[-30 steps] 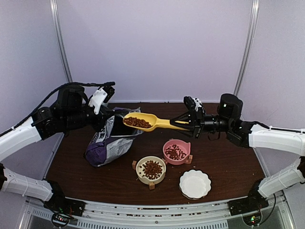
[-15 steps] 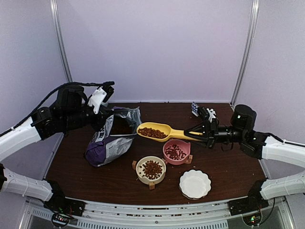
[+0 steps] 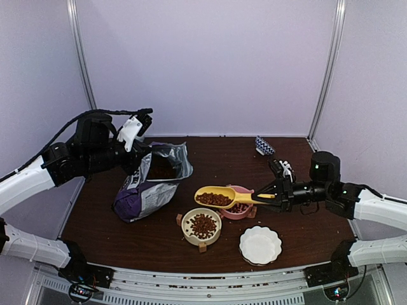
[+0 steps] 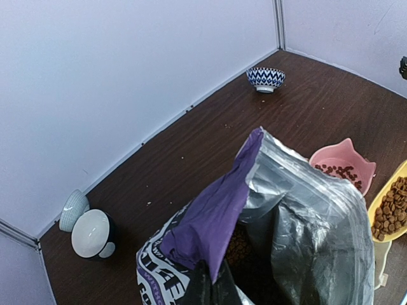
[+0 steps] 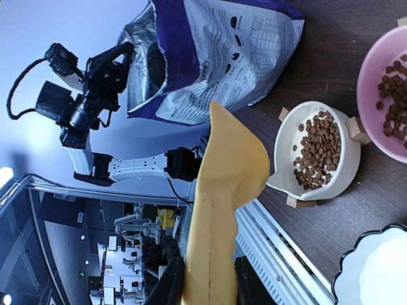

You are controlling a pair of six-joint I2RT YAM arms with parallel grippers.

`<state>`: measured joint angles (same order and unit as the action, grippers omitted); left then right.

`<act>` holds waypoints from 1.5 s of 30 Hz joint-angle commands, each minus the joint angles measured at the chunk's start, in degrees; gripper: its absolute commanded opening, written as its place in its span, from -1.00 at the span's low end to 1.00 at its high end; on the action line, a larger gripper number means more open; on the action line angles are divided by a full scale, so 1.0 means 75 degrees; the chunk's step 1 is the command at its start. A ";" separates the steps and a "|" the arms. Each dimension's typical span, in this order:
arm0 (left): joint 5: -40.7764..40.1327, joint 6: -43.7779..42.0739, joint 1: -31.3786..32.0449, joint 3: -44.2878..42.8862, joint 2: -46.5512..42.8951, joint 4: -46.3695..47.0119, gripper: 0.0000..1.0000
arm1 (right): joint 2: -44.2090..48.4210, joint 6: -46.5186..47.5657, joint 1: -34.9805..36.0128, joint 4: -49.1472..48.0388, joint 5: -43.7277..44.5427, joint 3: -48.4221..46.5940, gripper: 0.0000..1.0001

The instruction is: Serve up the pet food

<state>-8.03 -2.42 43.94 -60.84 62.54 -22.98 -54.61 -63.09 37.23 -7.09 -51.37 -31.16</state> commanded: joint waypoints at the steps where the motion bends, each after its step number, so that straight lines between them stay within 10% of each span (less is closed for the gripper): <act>1: -0.0148 0.0041 -0.0070 0.0002 -0.0122 0.0322 -1.00 | -0.0142 0.1195 -0.0038 0.1355 0.0108 -0.0446 -0.89; 34: 0.0033 0.0064 -0.0064 -0.0041 -0.0113 0.0289 -1.00 | -0.2080 0.4652 -0.0038 0.7973 0.1450 -0.4672 -0.89; 45: 0.0051 0.0064 -0.0070 -0.0049 -0.0119 0.0287 -1.00 | -0.2589 0.4731 0.0075 0.7538 0.1288 -0.4916 -0.89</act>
<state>-7.53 -2.42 43.94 -60.84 62.50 -23.07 -72.42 -28.45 37.26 51.62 -41.52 -67.26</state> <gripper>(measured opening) 0.017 0.240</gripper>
